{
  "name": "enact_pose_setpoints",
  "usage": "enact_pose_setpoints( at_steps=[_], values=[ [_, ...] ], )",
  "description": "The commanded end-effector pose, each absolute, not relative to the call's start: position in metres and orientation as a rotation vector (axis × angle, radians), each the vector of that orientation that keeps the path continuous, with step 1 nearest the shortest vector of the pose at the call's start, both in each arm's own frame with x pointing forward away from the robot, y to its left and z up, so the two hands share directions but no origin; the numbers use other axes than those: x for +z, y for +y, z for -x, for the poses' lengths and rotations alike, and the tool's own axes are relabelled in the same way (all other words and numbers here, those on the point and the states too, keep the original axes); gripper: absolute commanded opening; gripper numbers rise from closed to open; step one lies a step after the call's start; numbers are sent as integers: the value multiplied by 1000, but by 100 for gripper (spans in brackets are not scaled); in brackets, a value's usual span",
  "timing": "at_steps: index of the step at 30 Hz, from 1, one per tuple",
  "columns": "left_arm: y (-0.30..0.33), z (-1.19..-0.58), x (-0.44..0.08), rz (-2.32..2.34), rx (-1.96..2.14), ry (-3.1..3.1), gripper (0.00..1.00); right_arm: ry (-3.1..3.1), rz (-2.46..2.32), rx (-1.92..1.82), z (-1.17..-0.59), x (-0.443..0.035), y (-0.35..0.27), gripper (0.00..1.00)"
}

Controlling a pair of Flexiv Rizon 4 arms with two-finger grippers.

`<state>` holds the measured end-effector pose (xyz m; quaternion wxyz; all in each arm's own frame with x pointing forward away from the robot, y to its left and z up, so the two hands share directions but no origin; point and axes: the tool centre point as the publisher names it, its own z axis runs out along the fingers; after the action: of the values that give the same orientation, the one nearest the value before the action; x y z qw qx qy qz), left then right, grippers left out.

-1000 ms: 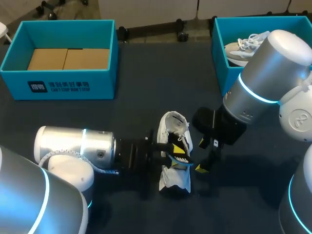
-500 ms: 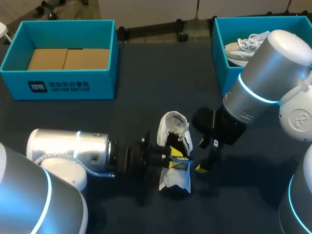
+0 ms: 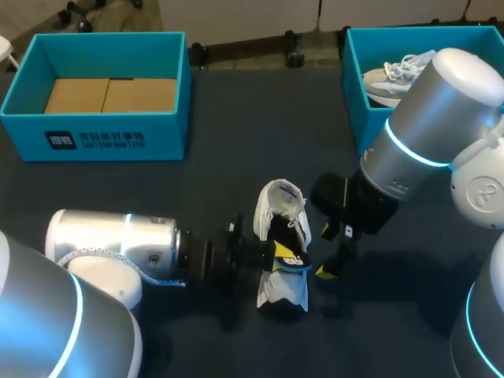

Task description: Take the shoe out of the shoebox, open the shoe tongue, remove and reinsert the insole, then place the shoe into the shoebox

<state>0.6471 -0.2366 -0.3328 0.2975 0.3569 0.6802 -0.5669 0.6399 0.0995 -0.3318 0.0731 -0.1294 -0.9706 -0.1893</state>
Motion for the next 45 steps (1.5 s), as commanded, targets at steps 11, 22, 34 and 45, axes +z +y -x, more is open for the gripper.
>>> enact_pose_setpoints(
  at_steps=[11, 22, 34, 45],
  values=[
    [-243, -670, -348, -846, -1467, 1788, 0, -2915, 389, -568, -640, -333, 101, 100],
    [-236, -653, -326, -848, -1483, 1751, 48, -2915, 389, -568, -640, -333, 101, 100],
    [-234, -639, -318, -881, -1474, 1729, 0, -2915, 389, -568, -640, -333, 101, 100],
    [-239, -667, -343, -868, -1412, 1784, 0, -2915, 389, -568, -640, -333, 101, 100]
  ],
)
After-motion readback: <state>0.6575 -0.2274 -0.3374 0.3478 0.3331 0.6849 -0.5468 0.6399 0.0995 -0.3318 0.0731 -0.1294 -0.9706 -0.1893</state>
